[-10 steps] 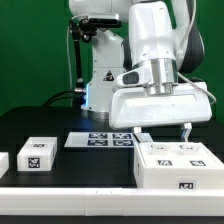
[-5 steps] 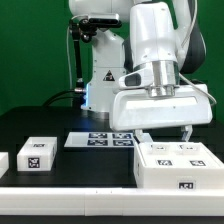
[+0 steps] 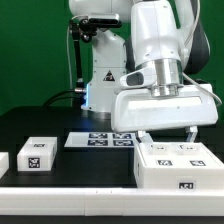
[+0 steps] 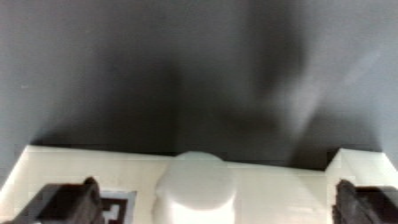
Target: Assemble cabinet
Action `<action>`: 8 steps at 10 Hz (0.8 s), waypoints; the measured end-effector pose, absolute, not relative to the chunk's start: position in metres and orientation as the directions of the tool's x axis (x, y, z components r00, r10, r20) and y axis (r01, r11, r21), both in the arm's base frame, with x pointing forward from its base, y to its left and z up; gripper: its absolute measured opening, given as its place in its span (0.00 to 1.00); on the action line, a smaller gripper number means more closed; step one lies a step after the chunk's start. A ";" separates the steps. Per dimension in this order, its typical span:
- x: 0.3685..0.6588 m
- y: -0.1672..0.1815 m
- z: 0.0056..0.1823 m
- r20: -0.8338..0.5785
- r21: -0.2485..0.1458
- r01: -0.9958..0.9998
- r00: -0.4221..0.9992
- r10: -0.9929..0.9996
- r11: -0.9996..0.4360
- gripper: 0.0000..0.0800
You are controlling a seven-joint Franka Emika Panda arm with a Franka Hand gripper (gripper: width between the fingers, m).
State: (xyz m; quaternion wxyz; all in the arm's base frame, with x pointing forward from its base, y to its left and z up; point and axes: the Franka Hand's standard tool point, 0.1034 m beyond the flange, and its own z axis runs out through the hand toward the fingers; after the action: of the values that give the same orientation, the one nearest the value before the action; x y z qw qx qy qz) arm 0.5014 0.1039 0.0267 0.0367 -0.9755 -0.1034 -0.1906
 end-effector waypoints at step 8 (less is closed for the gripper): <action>0.505 0.098 0.016 0.368 -0.051 0.145 0.923 0.116 -0.988 0.81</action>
Offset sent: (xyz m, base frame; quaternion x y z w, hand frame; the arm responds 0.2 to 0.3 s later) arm 0.0164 -0.0107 -0.0132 0.0167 -0.0056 0.1454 0.9892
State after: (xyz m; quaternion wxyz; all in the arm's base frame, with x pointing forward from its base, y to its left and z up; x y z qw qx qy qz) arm 0.5055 0.0979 0.0156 0.0385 -0.9797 -0.0665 -0.1850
